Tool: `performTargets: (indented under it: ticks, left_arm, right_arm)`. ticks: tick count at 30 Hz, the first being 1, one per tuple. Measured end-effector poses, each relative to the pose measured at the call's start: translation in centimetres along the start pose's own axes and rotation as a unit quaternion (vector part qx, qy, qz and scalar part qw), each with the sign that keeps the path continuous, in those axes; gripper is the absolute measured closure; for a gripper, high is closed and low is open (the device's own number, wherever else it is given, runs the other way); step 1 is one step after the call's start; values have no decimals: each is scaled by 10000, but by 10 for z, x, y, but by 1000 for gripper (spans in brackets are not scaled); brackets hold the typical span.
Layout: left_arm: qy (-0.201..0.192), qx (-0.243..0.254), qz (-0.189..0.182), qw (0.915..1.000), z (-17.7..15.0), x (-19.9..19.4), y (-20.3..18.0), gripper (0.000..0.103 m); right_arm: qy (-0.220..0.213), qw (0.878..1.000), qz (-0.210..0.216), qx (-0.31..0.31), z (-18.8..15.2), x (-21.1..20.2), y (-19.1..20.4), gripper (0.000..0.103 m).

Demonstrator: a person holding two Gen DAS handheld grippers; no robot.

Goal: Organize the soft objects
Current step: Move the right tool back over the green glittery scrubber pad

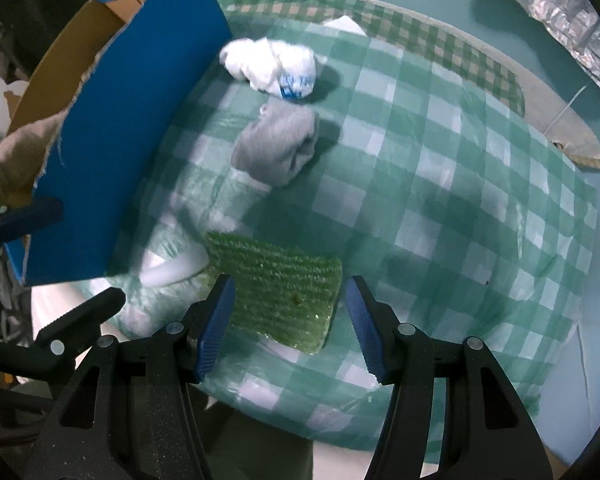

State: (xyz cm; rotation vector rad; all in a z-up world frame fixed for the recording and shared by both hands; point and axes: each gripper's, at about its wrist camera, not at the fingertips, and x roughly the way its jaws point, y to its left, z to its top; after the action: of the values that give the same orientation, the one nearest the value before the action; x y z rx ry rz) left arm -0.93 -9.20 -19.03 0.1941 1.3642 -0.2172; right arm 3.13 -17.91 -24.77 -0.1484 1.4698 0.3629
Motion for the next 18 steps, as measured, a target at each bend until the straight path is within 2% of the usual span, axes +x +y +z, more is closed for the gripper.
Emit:
performTargets:
  ticks: [9,18]
  left_arm:
    - [52,-20,119,9999,-2,21,-2,25]
    - [-63,49,296,9995,-7,24,4,25]
  right_arm:
    - [82,9999,-14,74,-8,17,-3,45]
    - [170,9998,10,-45,-10,34,7,45]
